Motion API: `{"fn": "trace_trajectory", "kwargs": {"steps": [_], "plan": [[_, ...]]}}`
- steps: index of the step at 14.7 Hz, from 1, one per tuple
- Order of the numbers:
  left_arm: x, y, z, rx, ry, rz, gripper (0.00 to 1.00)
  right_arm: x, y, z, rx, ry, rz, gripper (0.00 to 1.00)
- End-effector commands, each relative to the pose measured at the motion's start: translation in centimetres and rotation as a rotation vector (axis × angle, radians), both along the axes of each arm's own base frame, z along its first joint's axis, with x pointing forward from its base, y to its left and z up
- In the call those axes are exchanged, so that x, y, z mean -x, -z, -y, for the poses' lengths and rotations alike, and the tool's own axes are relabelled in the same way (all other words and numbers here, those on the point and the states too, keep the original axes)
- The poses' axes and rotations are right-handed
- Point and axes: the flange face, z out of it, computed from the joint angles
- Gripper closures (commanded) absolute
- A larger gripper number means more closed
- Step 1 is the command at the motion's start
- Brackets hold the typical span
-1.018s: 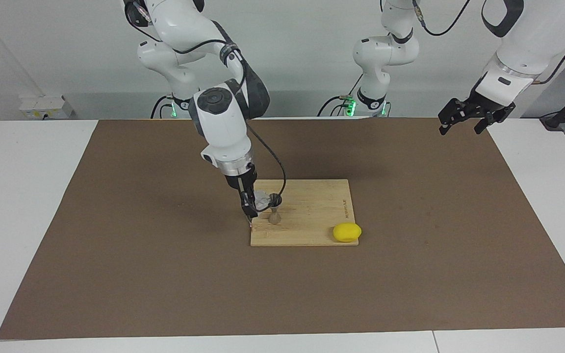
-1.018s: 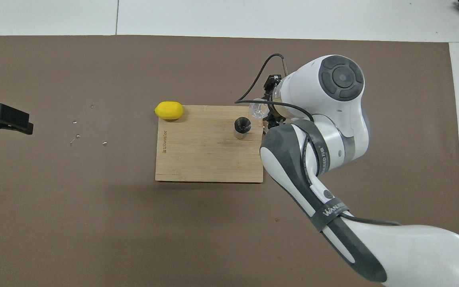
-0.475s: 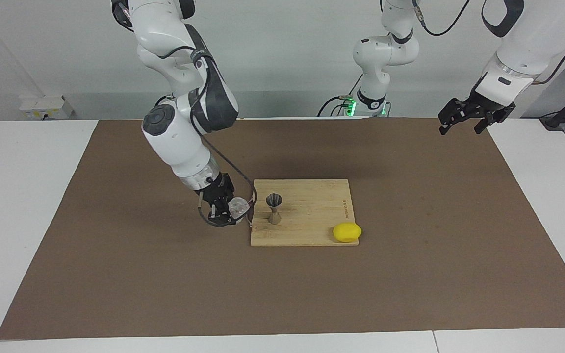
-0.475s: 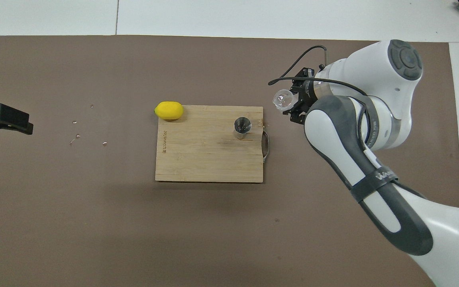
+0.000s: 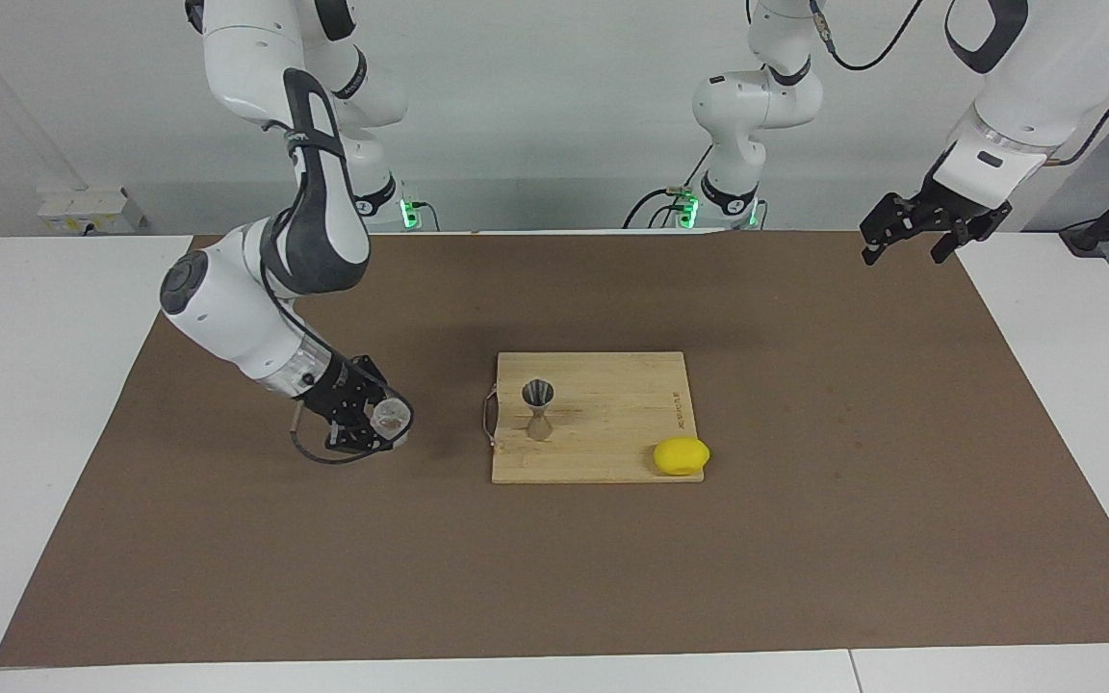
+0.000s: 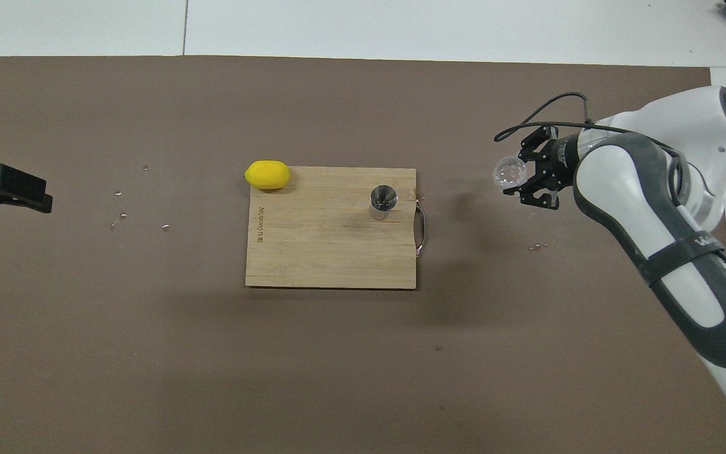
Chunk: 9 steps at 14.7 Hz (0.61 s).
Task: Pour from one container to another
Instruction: 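Carry the glass cup back toward its starting spot with the right gripper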
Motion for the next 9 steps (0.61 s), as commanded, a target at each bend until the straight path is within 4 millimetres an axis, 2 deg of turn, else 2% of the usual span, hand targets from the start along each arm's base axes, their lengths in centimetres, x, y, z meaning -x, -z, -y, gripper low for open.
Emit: {"fn": "trace_trajectory", "kwargs": {"steps": [1,6,9], "plan": [[1.0,-0.1,-0.1,0.008,-0.002,-0.005,0.00,2.0,0.3,4.0,-0.063,-0.023,0.004,1.00],[1.0,-0.1,-0.1,0.008,-0.002,-0.005,0.00,3.7,2.6,12.2,-0.126,-0.079,0.008,1.00],[1.0,-0.1,-0.1,0.008,-0.002,-0.007,0.00,4.9,4.9,16.0,-0.162,-0.109,0.006,1.00]]}}
